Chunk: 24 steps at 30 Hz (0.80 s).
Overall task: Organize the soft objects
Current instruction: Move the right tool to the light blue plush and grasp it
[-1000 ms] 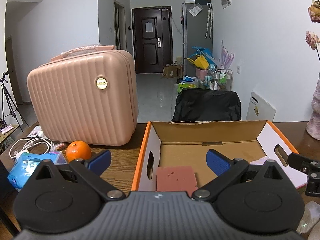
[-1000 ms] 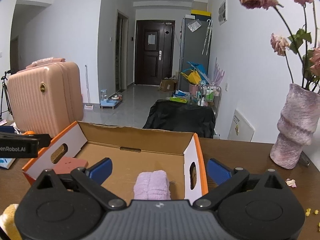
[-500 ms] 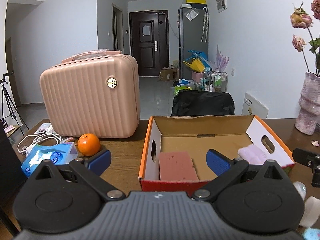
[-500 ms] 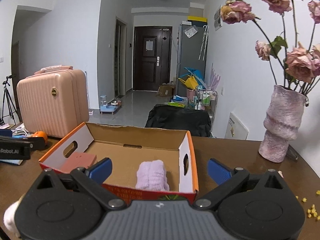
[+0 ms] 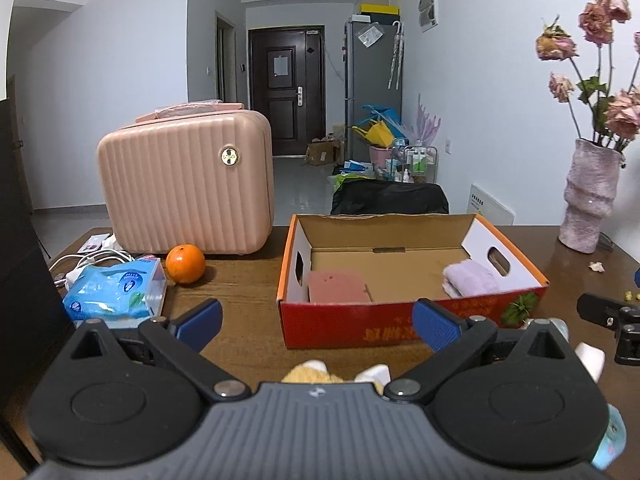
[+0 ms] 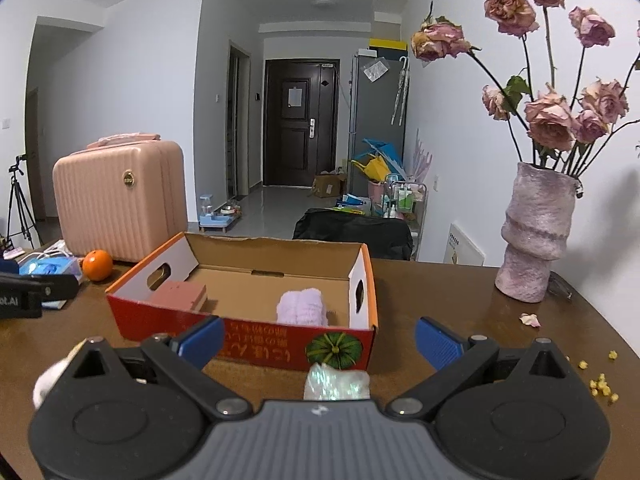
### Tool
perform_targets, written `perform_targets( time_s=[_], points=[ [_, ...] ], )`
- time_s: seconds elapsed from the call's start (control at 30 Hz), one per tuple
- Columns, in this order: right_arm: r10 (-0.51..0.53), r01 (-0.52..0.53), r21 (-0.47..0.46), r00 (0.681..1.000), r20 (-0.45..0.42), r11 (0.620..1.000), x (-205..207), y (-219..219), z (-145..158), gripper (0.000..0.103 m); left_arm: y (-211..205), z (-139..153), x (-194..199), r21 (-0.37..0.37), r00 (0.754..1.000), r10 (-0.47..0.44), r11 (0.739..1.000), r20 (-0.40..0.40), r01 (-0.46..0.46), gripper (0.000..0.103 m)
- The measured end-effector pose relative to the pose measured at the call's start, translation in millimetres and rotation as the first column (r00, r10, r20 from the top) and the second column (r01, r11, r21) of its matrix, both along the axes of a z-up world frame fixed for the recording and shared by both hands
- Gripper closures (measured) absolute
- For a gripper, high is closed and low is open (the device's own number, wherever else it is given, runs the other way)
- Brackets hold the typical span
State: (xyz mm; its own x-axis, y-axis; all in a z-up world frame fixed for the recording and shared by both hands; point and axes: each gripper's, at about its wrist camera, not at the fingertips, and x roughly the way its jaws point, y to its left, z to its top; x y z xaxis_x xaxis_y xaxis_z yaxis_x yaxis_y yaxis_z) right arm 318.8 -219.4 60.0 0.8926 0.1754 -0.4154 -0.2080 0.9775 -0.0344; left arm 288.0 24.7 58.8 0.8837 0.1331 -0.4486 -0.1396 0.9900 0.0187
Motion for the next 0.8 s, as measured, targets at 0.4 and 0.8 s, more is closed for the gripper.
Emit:
perform_targets(
  time_s=[0.4,0.8],
  points=[
    [0.008,-0.008,0.003,1.000,0.027,1.000,-55,-12,-3,0.001,-9,-7,-48,-0.008,0.999,-0.046,0.999,0.016,0.046,0.000],
    [0.023,-0.023,0.001,0.999,0.023,1.000,-99,-13,-22,0.001,-13,-26,-92,0.010,0.995,-0.092,0.996,0.042,0.092,0.000]
  ],
)
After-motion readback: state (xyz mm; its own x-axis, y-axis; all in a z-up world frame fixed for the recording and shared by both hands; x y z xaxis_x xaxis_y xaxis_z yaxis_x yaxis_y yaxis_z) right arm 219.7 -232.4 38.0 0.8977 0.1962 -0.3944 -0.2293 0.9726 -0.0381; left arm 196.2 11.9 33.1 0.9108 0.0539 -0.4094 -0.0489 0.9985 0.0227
